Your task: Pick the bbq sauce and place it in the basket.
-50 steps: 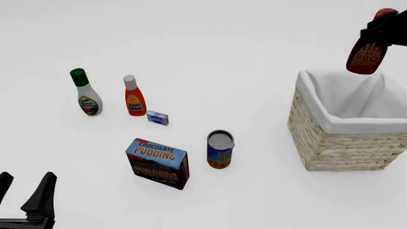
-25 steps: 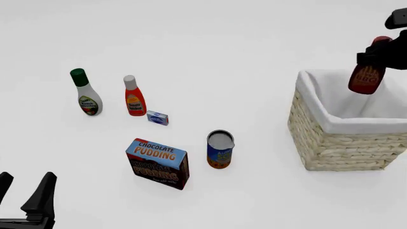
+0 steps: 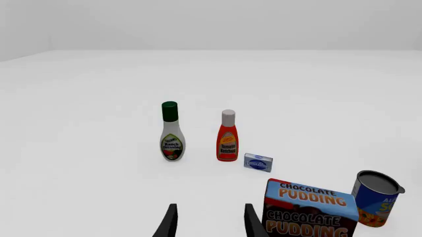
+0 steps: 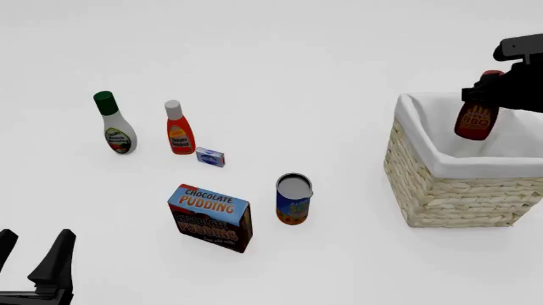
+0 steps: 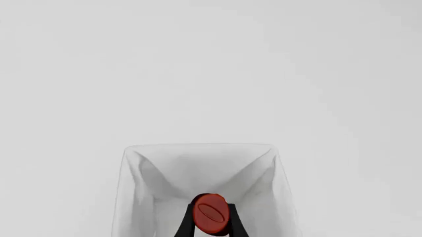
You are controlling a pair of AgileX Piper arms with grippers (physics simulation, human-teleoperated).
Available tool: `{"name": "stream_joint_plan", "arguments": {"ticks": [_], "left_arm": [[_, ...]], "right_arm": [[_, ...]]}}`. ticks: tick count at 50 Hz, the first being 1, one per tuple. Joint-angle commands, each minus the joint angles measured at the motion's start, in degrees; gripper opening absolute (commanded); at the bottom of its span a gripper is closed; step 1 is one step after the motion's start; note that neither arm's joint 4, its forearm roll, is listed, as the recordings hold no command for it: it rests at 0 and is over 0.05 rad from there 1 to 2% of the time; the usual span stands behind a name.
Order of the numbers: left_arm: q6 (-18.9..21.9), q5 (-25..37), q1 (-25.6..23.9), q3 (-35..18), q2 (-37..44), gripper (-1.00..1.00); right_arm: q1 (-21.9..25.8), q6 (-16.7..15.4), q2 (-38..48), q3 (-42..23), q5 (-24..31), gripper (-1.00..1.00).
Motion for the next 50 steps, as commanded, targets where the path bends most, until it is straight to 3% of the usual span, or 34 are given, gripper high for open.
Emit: {"name": "stream_joint_plan", "arguments": {"ticks": [1,50], "left_arm": [[0.0,0.0,0.0,0.0,0.0,1.0],[0.0,0.0,0.0,0.0,0.0,1.0]], "right_arm": [[0.3,1.14,2.68,1.0,-2.73,-1.0],[1.63,4.36,12.22,7.44,-12.42,-1.0]]}}
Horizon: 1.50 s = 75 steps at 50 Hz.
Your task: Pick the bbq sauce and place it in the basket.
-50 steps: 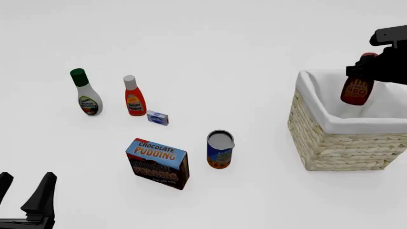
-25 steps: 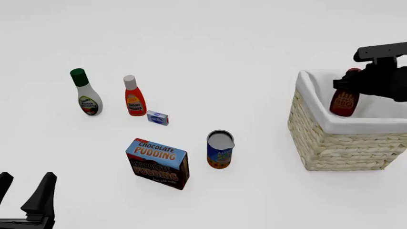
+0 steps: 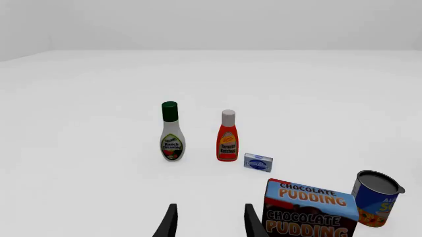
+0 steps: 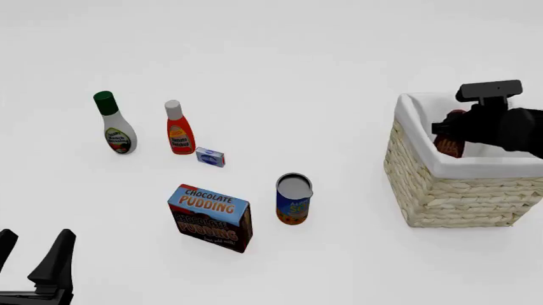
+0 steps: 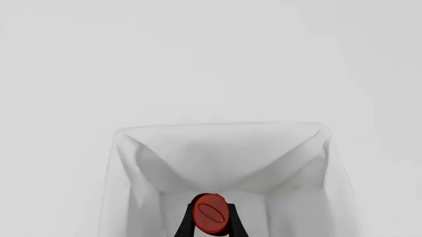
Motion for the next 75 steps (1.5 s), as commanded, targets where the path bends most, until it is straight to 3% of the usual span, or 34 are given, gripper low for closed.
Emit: {"name": "stream_joint_plan", "arguments": {"ticks": [1,8,9,36,75], "left_arm": [[0.0,0.0,0.0,0.0,0.0,1.0],[0.0,0.0,0.0,0.0,0.0,1.0],[0.0,0.0,0.0,0.0,0.0,1.0],[0.0,0.0,0.0,0.0,0.0,1.0],[0.0,0.0,0.0,0.0,0.0,1.0]], "right_arm": [[0.38,1.5,1.83,1.27,-2.29,-1.0],[0.18,1.54,2.24,1.69,-2.75,-1.0],[0.26,1.52,2.16,1.73,-2.71,1.0],[0.41,0.87,-0.04,1.35,-1.08,1.0],[1.53,-2.59,-8.54,-6.2,8.54,1.0]]}}
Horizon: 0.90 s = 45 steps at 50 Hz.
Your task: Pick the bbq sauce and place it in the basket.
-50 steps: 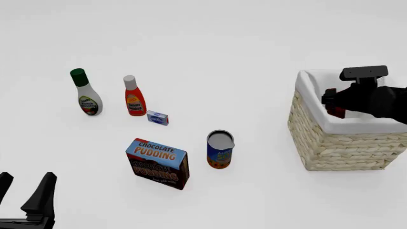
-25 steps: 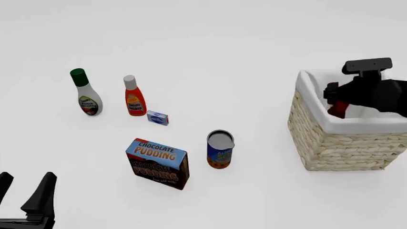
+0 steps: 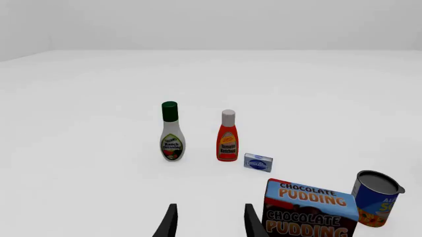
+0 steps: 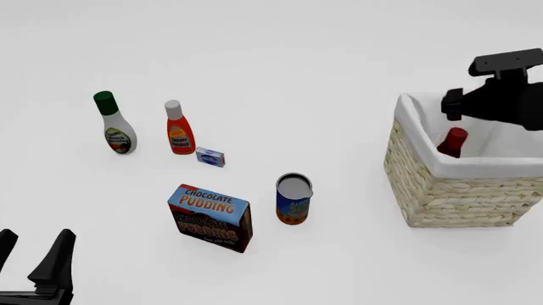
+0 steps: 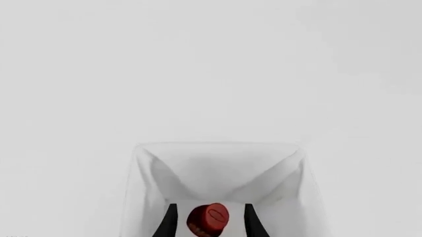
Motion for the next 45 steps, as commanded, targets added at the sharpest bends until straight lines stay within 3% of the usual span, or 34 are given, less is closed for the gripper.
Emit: {"name": "stream_joint_plan", "arguments": {"ticks": [1,25,45], "left_arm": [[0.0,0.0,0.0,0.0,0.0,1.0],[0.0,0.0,0.0,0.0,0.0,1.0],[0.0,0.0,0.0,0.0,0.0,1.0]], "right_arm": [[0.73,-1.14,-3.26,-1.69,2.85,1.0],[3.62,-3.9,-9.59,-4.55,6.24,1.0],[5.53,-4.65,-15.91,-1.92,5.66,1.0]]}}
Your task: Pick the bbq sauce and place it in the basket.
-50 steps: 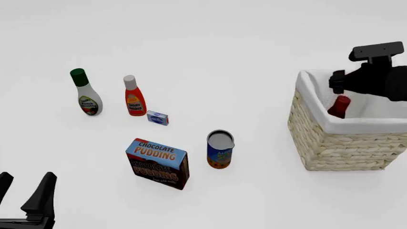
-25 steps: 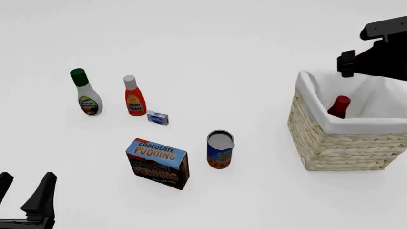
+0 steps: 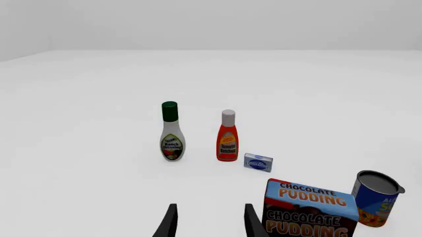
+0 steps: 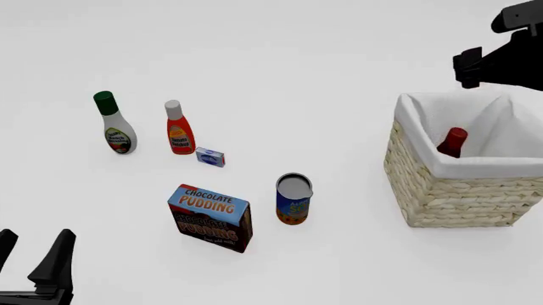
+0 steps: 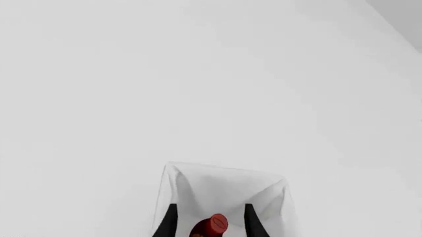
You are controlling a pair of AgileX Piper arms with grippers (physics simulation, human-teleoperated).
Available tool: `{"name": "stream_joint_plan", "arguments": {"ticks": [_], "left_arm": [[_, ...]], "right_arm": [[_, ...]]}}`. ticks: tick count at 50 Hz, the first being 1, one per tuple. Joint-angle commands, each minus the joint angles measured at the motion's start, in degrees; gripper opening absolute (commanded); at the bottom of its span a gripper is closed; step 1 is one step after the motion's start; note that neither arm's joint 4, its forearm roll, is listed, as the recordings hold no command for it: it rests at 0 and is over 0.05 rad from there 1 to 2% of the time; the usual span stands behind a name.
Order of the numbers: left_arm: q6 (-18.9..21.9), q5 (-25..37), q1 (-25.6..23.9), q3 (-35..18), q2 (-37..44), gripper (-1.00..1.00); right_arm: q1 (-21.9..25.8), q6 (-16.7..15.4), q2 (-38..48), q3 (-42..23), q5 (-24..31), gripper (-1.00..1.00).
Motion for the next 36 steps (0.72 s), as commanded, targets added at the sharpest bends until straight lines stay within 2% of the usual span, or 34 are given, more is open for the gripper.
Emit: {"name": "stream_joint_plan", "arguments": {"ticks": [1,36], "left_arm": [[0.0,0.0,0.0,0.0,0.0,1.0],[0.0,0.0,0.0,0.0,0.0,1.0]], "right_arm": [[0.88,-0.68,-3.57,1.41,-0.15,1.0],[0.57,-0.85,-12.34,3.04,-0.2,1.0]]}}
